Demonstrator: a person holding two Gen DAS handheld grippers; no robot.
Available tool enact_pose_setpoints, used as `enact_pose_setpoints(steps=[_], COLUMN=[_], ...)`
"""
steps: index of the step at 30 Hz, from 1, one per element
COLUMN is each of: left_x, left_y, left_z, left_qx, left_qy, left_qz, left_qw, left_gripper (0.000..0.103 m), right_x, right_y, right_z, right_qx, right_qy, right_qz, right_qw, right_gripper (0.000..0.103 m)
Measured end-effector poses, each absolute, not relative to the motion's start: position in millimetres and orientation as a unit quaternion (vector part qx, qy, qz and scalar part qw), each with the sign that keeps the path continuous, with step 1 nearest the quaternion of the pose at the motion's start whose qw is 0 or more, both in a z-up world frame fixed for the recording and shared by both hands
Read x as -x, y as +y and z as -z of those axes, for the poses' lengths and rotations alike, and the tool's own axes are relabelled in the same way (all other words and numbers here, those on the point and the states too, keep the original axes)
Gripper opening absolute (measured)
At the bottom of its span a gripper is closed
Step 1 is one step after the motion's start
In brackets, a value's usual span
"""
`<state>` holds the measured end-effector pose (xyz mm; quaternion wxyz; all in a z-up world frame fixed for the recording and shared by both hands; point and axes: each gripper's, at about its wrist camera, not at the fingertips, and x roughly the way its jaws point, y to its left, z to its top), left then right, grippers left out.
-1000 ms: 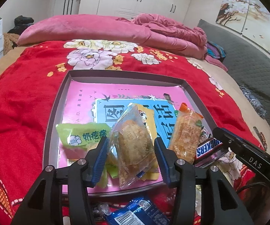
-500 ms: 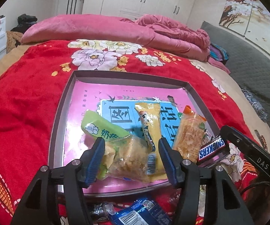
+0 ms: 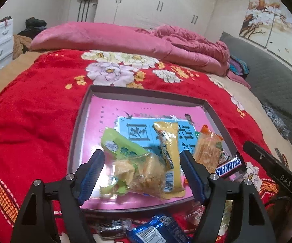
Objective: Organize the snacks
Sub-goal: 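Lower the pastry bag and Snickers bar into the tray and open both tools, then withdraw both open tools from the tray toward the snacks beside it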
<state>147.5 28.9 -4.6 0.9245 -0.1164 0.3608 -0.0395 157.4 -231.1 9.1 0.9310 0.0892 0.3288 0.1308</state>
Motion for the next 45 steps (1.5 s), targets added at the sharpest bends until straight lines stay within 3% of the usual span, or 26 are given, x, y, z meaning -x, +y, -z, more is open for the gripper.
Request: enact_pose_setpoints(steps=[13,45], left_x=[-133.9,-106.5], left_y=[54.4,77.9], left_z=[-3.9,-2.1], left_qx=[0.141,0.144], left_qy=[0.344,0.362], left_qz=[0.023,0.007], left_qw=[0.928,0.921], left_gripper=[0.082,0.082], right_x=[-144.5,-111.7], right_y=[-219.7,-195.4], right_z=[-20.6,-27.5], right_qx=[-0.056,-0.008], right_qy=[0.299,0.294], right_qz=[-0.147,-0.191], right_qw=[0.941,0.936], right_gripper=[0.074,0.080])
